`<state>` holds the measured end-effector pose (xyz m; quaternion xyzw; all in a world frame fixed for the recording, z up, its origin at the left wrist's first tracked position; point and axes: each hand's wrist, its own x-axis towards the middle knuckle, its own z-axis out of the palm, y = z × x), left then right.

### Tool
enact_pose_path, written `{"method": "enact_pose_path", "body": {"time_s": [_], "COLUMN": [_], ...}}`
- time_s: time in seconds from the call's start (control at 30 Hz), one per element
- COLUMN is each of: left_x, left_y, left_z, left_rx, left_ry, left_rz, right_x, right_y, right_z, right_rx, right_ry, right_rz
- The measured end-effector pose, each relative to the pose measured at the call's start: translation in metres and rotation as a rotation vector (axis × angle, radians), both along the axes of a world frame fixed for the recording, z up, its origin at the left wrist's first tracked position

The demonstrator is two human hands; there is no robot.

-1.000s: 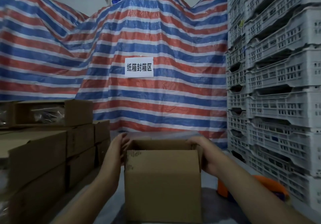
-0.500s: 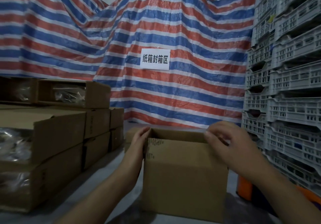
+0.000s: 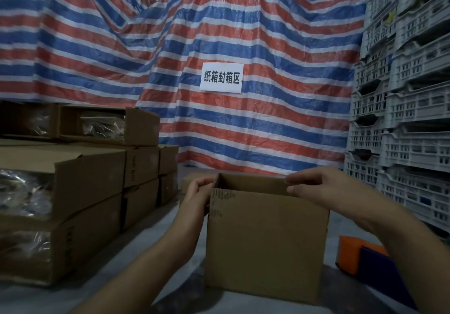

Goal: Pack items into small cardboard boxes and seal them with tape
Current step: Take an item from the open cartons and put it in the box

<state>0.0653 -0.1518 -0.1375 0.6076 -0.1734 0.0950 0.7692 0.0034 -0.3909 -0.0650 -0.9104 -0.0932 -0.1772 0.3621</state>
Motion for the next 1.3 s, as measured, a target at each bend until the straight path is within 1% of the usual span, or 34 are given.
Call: {"method": "enact_pose_path", "body": {"time_s": [0.07,0.13,0.23,0.3,0.33,0.37,0.43,0.47,0.5,0.53,0.63,0.7,0.87,0.97,1.1,1.2,1.3], "left_x": [-0.001,-0.001,-0.004,-0.004,-0.003,-0.002,-0.003,-0.002,-0.001,0.000,0.001,0.001,0.004,0.003,0.000,0.001,0.003], "left_y": [0.000,0.000,0.000,0.000,0.000,0.001,0.002,0.002,0.003,0.003,0.000,-0.001,0.002,0.002,0.001,0.001,0.005], "left_z": [0.000,0.002,0.003,0.003,0.002,0.002,0.003,0.002,0.001,0.001,0.000,0.000,0.000,0.002,0.003,0.001,0.000], "left_rx": [0.027,0.095,0.236,0.274,0.287,0.292,0.292,0.278,0.248,0.214,0.166,0.161,0.144,0.112,0.060,0.105,0.204], "left_ry": [-0.004,0.016,0.060,0.069,0.064,0.057,0.039,0.027,0.016,0.010,0.029,0.043,0.068,0.096,0.080,0.061,0.038], "left_rz": [-0.002,-0.005,-0.090,-0.113,-0.110,-0.108,-0.122,-0.131,-0.138,-0.142,-0.162,-0.157,-0.166,-0.192,-0.232,-0.235,-0.232], "right_x": [0.000,0.001,0.003,0.005,0.007,0.009,0.017,0.020,0.023,0.024,0.027,0.028,0.030,0.031,0.032,0.033,0.033], "right_y": [-0.001,-0.002,-0.002,-0.001,-0.001,-0.001,-0.008,-0.015,-0.022,-0.028,-0.035,-0.031,-0.022,-0.012,-0.006,-0.005,-0.003], "right_z": [-0.002,-0.004,-0.007,-0.011,-0.014,-0.017,-0.023,-0.026,-0.029,-0.032,-0.043,-0.048,-0.056,-0.063,-0.068,-0.065,-0.062], "right_rx": [0.004,0.014,0.039,0.072,0.136,0.249,0.559,0.691,0.772,0.786,0.674,0.640,0.606,0.658,0.719,0.817,0.868], "right_ry": [0.023,0.013,-0.012,-0.056,-0.108,-0.177,-0.318,-0.358,-0.367,-0.343,-0.249,-0.269,-0.392,-0.428,-0.436,-0.319,-0.213], "right_rz": [0.008,0.017,0.026,0.018,0.017,0.017,-0.016,-0.048,-0.074,-0.080,0.020,0.061,0.075,0.060,0.036,0.045,0.024]}}
